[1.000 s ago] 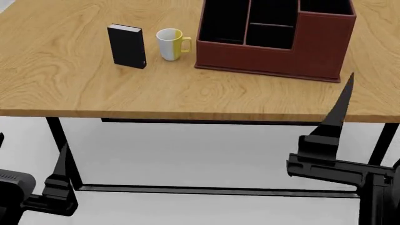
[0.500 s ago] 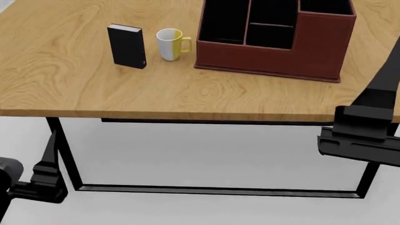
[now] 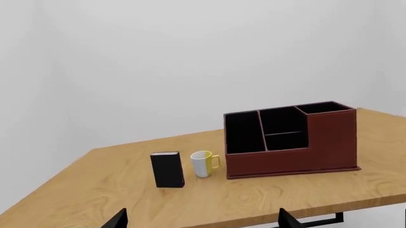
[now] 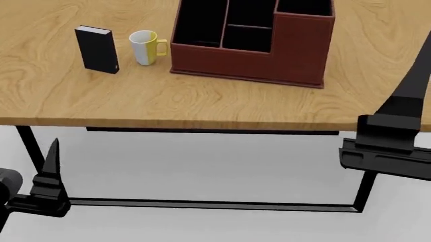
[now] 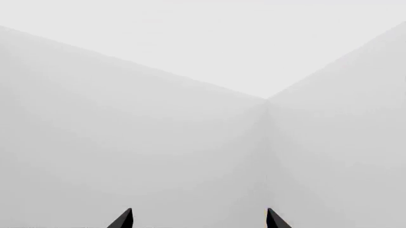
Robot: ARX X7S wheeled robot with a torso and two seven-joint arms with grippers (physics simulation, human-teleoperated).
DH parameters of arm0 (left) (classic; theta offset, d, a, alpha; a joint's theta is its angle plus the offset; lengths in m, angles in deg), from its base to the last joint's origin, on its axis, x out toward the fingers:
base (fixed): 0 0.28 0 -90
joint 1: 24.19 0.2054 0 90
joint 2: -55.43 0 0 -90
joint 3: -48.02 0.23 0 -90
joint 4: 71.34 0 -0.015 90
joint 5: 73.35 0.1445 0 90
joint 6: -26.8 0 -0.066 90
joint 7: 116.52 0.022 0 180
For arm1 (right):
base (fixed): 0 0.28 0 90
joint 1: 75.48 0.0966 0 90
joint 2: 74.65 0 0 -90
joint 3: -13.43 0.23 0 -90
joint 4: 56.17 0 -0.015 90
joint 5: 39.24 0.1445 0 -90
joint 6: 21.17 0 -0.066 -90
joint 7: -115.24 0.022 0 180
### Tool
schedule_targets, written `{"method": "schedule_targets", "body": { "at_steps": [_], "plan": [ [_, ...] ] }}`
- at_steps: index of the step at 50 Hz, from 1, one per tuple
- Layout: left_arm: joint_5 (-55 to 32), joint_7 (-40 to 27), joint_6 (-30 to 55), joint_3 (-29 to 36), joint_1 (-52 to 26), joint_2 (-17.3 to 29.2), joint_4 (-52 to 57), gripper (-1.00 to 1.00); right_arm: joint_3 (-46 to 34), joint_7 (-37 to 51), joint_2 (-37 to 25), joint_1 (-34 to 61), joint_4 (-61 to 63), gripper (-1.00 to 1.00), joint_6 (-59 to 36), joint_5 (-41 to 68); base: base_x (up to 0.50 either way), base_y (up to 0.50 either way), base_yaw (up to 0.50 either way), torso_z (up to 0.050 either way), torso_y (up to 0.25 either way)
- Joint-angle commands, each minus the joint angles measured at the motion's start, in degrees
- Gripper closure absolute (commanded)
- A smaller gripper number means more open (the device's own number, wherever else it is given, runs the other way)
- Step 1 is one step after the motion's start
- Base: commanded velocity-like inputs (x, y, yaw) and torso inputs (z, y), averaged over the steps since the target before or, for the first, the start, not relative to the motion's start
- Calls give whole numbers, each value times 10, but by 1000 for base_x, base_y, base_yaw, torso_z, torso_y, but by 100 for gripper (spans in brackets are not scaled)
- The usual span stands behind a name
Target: Pick up the book and place it in the back compartment of the caddy.
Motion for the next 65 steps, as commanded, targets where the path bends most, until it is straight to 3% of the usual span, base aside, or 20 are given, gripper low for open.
{"method": "schedule_targets", "body": {
  "at_steps": [1,20,65],
  "plan": [
    [0,-1,-4,3,0,1,-3,-100,-16,3,-5,5,-3,-100,9,-1,0,-266,0,0,0],
    [-8,-3,-1,1,-4,1,-2,-100,-38,14,-2,33,-5,-100,1,12,13,-8,0,0,0],
    [-21,-6,-9,-2,-7,6,-1,-100,-44,16,-16,10,-11,-100,35,0,348,0,0,0,1]
  ]
}}
